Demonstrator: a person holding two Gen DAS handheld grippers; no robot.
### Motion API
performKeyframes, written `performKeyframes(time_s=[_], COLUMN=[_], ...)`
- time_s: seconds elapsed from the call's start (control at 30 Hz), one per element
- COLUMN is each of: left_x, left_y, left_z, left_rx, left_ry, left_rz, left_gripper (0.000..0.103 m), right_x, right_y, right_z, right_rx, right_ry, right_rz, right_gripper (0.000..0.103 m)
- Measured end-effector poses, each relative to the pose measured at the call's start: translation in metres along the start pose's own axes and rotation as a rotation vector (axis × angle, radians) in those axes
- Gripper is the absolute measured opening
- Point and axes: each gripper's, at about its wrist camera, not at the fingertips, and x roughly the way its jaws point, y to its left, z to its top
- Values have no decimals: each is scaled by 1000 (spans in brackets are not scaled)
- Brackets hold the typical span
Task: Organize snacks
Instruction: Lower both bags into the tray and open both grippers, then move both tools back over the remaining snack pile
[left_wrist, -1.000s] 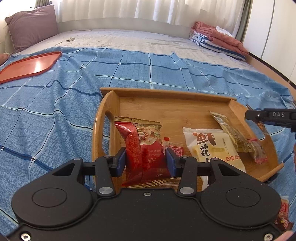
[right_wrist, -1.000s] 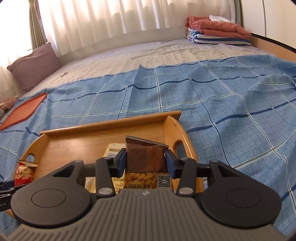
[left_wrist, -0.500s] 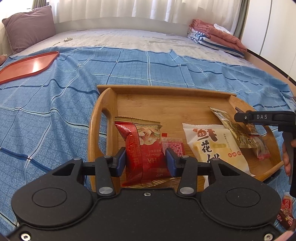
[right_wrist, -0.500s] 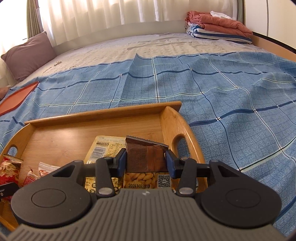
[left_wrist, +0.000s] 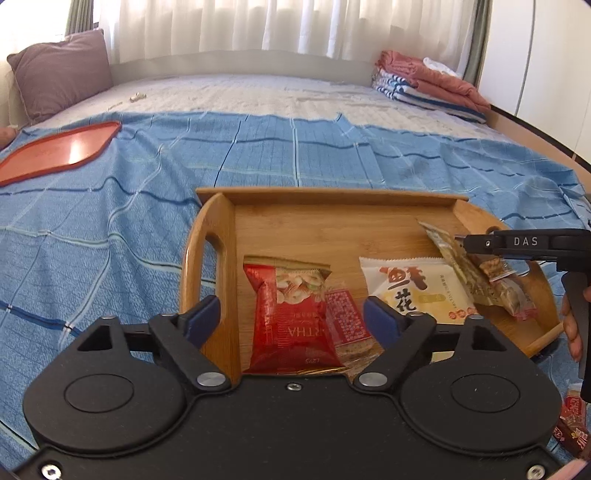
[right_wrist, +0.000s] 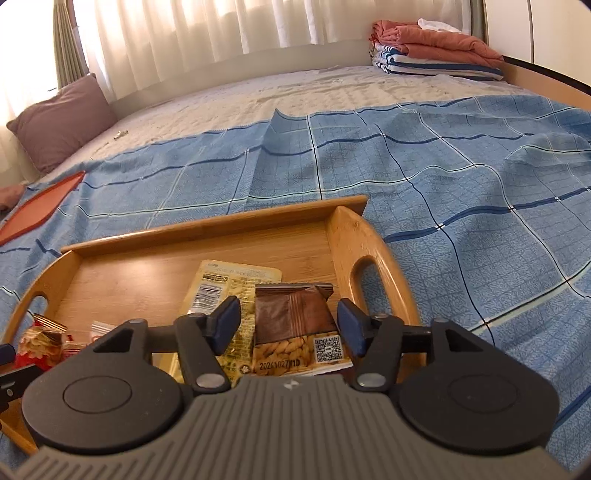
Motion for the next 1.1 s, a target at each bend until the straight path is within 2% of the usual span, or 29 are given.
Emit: performKeyframes(time_s=[0.23,0.43,0.63,0.83,1.1], left_x=[-37,-74,-105,-125,-129], left_y=[-5,-13,-24,-35,-49], left_z=[-5,-26,-54,-80,-120], left_rx=[30,35,48,57,66], left_ry=[-65,-103,-144,-142,-86], left_rz=[-32,-81,-123,-151,-171], left_gripper=[93,96,98,100,100], right_x=[-41,-83,-123,-158,-169], right_y=[3,-1,-1,2,7], right_z=[-8,-31,-63,-99,-142], right_rx=[-41,-52,-111,-172,-262], right_ry=[-65,-103,-164,-215,-198], right_rz=[25,72,35,21,-27], right_gripper=[87,90,95,101,102])
